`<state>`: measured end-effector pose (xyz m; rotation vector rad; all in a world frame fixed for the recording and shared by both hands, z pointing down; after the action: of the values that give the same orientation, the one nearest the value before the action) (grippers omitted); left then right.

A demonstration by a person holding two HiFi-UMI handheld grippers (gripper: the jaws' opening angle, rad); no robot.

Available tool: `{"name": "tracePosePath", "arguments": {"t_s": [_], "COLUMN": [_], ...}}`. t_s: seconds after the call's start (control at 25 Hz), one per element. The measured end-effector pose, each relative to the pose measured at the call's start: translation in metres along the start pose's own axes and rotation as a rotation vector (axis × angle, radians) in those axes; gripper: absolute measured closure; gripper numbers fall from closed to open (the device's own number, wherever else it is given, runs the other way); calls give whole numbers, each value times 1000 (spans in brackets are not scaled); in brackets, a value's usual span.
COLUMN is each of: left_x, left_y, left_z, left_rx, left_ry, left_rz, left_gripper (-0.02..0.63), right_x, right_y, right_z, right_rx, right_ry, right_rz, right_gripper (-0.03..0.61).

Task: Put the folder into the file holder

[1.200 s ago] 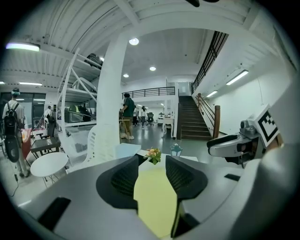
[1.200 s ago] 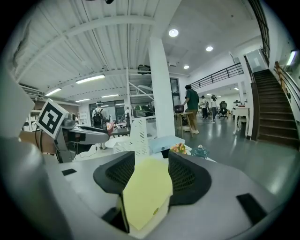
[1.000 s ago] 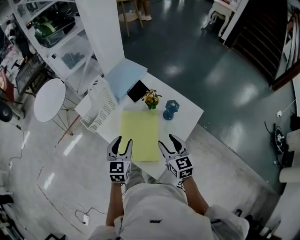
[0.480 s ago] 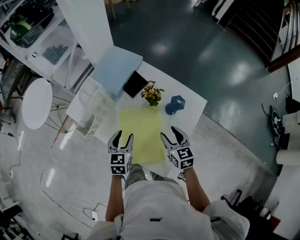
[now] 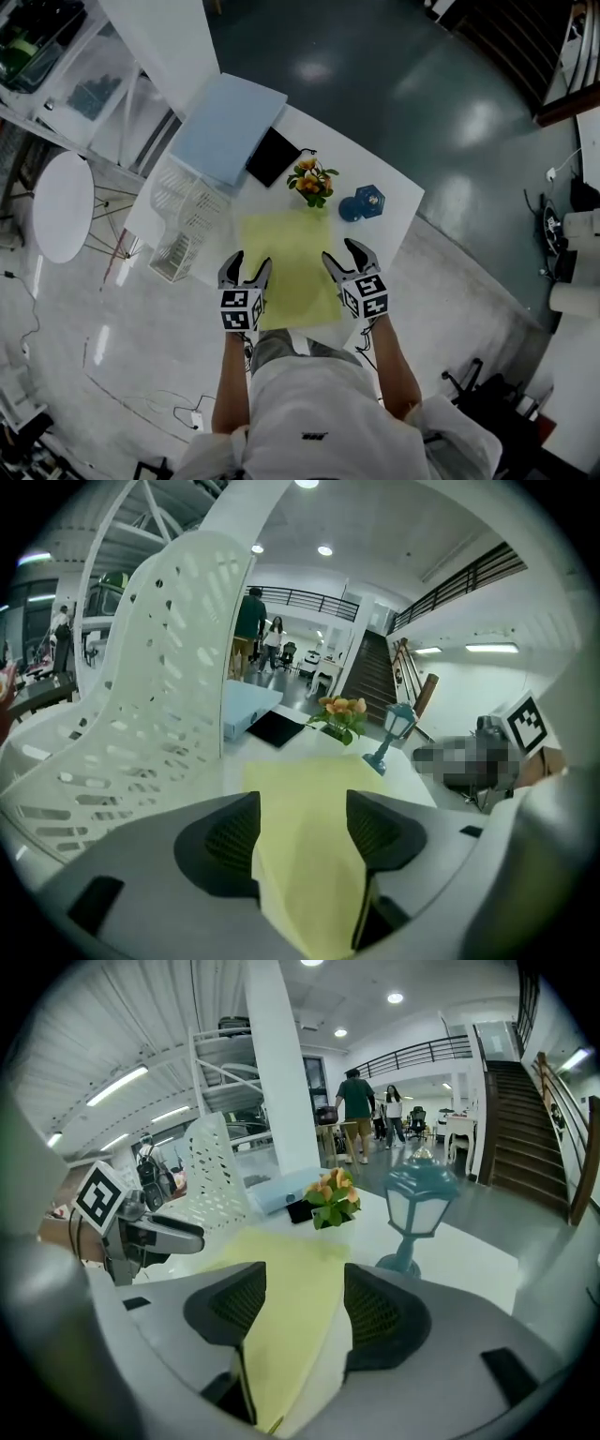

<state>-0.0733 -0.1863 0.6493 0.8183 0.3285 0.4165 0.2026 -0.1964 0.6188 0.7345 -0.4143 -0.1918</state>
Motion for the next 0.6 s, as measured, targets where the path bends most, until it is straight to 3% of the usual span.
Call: {"name": "tracePosePath", "arguments": {"t_s": [0.24, 0.6], "left_x": [-14, -21], "left_y": [10, 22], "left_z": [28, 53], "left_rx": [-36, -58], "left_ry": [39, 142], "left_rz": [-63, -159], "left_gripper": [277, 217], "right_x": [13, 23], "right_y": [7, 25], "right_z": [31, 63], "right_rx": [-41, -109], "right_ry": [-7, -60], "right_rz": [38, 142], "right_gripper": [325, 247]}}
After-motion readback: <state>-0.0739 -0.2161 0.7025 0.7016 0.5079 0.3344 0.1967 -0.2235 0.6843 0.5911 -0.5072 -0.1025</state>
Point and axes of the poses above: the fingertips, and each gripper's own axes: z forward along the fingers, x to its right, y out of its underside, the point moved 10 cm from there along -z, backward along the fingers, and after that the axes turned 12 degrees about z, right-handed, at the moved point
